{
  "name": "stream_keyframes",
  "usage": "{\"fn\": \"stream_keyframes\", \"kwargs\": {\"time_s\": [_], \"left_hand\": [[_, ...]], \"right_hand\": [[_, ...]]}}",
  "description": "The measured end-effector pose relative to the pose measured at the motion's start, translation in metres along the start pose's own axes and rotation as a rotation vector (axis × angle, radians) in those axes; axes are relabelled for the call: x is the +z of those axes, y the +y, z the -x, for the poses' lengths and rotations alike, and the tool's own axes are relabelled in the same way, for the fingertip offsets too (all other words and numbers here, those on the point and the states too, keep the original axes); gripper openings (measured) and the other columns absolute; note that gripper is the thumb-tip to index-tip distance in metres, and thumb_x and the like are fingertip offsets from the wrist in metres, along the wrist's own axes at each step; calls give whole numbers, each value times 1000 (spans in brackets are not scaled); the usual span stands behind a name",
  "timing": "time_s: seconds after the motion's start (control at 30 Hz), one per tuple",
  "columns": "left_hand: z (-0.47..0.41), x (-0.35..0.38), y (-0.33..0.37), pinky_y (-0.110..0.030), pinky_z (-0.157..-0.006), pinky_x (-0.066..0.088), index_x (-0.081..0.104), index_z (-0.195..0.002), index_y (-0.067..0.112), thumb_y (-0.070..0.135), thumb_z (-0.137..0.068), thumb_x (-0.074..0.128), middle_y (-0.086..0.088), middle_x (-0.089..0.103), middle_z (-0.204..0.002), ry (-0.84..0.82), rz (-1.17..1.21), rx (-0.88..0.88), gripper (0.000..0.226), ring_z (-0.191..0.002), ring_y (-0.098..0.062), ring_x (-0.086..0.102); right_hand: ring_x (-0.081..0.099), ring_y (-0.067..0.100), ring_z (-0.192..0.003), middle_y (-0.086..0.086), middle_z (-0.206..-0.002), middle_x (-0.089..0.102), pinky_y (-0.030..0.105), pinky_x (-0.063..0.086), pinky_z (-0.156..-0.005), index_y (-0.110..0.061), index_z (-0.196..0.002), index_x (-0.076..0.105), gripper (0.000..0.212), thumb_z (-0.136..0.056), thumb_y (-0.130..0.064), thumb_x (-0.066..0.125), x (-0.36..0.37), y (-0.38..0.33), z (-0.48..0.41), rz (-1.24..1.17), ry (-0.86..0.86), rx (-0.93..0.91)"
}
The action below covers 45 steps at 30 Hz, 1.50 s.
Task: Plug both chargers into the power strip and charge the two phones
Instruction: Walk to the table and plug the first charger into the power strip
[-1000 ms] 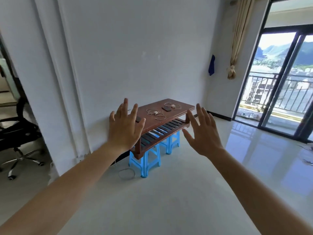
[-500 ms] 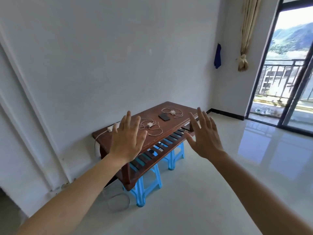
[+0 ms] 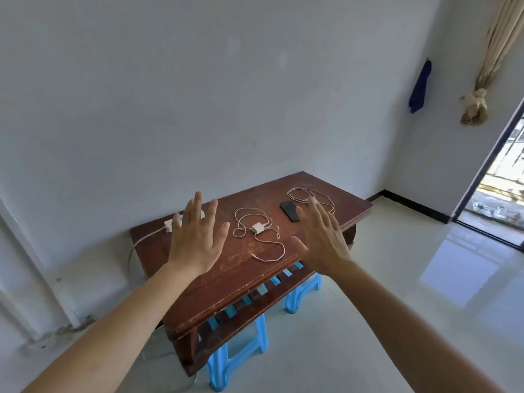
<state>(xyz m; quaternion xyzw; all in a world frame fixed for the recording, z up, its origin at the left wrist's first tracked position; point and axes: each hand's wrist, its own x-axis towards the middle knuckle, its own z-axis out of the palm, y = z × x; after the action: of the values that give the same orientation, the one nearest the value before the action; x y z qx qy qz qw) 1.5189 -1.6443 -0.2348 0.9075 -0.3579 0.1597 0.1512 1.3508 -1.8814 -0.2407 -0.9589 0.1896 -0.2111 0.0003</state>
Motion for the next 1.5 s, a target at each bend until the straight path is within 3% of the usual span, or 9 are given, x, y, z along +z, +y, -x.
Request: {"fn": "stream_keyframes", "kwargs": {"time_s": [0.13, 0.33, 0.6, 0.77, 0.93, 1.13, 1.37, 1.5], "left_hand": [[-95, 42, -5, -62, -120, 20, 21, -158, 18, 63, -99, 12, -17, 6, -169, -63, 9, -41, 75, -154, -34, 15], [-208, 107, 4, -62, -119, 21, 20, -158, 19, 65, -97, 8, -17, 8, -169, -129, -27, -39, 77, -153, -35, 17], [-292, 219, -11, -60, -119, 23, 19, -158, 18, 64, -98, 9, -17, 9, -169, -216, -90, -193, 76, -153, -36, 19], [-291, 273, -22, -56, -122, 23, 14, -159, 19, 66, -92, 2, -15, 4, -169, -374, -137, -404, 83, -154, -33, 14], [-264, 311, -33, -55, -122, 19, 12, -160, 19, 60, -99, 13, -16, 1, -169, -501, -150, -597, 73, -155, -33, 8], [-233, 365, -41, -51, -124, 9, 3, -160, 21, 58, -101, 16, -14, -8, -169, -641, -108, -679, 71, -156, -31, -5], [-215, 406, -43, -52, -124, 12, 6, -160, 21, 58, -102, 18, -13, 0, -170, -750, -98, -642, 70, -156, -32, 2], [-213, 401, -50, -53, -123, 16, 5, -160, 21, 60, -101, 20, -14, 2, -170, -804, -98, -587, 72, -155, -34, 5]], "right_hand": [[9, 31, -157, 14, -171, 7, 50, 18, -125, -20, -160, 22, 73, -100, -56, 43, 31, 37, -79, 34, -94, -23], [12, 29, -156, 11, -171, 10, 47, 17, -125, -22, -160, 23, 70, -100, -52, 43, 79, 92, -186, -46, -93, 13], [18, 30, -154, 12, -169, 17, 46, 25, -121, -18, -159, 24, 68, -101, -48, 47, 224, 137, -319, -140, -271, -111], [26, 32, -151, 10, -169, 19, 49, 34, -116, -19, -158, 26, 67, -101, -39, 53, 305, 138, -375, -221, -509, -283], [33, 32, -147, 7, -165, 28, 48, 44, -109, -21, -158, 28, 75, -89, -18, 57, 356, 117, -396, -306, -819, -506], [41, 29, -134, 7, -148, 41, 44, 38, -112, -24, -158, 28, 92, -75, -35, 68, 402, 98, -374, -216, -927, -720], [48, 27, -122, 5, -135, 49, 39, 44, -106, -22, -156, 33, 82, -80, -21, 65, 422, 102, -355, -232, -966, -625], [49, 26, -126, 3, -139, 51, 40, 48, -103, -24, -153, 37, 79, -82, -20, 70, 419, 101, -364, -257, -1034, -551]]}}
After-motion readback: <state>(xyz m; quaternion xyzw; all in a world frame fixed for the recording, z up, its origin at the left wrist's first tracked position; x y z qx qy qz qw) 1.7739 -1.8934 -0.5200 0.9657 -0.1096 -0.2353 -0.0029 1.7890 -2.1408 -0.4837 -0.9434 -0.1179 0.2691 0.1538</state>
